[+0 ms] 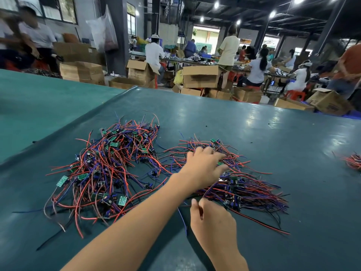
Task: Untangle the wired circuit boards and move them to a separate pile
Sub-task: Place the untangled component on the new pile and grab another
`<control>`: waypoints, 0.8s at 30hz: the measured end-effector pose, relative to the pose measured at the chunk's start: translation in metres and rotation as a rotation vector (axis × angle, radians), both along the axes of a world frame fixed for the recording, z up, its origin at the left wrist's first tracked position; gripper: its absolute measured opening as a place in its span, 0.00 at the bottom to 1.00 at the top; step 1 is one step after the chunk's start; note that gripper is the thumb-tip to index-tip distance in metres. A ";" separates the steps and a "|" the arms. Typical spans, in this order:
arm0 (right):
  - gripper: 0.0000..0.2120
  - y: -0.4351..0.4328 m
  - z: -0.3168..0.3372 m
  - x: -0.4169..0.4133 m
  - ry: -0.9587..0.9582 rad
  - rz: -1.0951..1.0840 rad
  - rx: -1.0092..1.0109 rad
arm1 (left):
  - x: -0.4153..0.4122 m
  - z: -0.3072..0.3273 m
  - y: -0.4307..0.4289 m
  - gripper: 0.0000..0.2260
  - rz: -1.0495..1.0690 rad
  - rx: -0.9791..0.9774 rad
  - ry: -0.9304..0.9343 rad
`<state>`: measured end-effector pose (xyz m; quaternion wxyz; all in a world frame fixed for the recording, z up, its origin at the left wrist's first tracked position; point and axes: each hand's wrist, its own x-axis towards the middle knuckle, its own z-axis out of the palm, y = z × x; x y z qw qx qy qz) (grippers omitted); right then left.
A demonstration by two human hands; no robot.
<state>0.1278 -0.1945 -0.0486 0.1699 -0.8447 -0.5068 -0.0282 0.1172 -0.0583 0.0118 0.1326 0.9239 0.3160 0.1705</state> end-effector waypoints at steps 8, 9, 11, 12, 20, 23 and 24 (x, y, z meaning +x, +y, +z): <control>0.21 -0.003 0.005 -0.003 0.041 0.017 0.058 | -0.122 0.019 0.091 0.17 0.257 0.192 0.374; 0.21 -0.003 0.005 -0.002 0.060 0.020 0.066 | -0.138 0.016 0.098 0.16 0.253 0.207 0.467; 0.22 -0.003 0.005 -0.002 0.091 0.026 0.083 | -0.165 0.007 0.108 0.14 0.242 0.198 0.571; 0.22 -0.003 0.005 -0.001 0.102 0.029 0.090 | -0.173 0.000 0.109 0.14 0.235 0.187 0.587; 0.23 -0.003 0.003 0.000 0.137 0.019 0.131 | -0.183 -0.027 0.104 0.21 0.255 0.156 0.402; 0.23 -0.003 0.003 0.001 0.155 0.018 0.149 | -0.175 -0.027 0.100 0.22 0.300 0.122 0.410; 0.23 -0.003 0.003 0.001 0.155 0.016 0.152 | -0.171 -0.027 0.098 0.22 0.317 0.083 0.403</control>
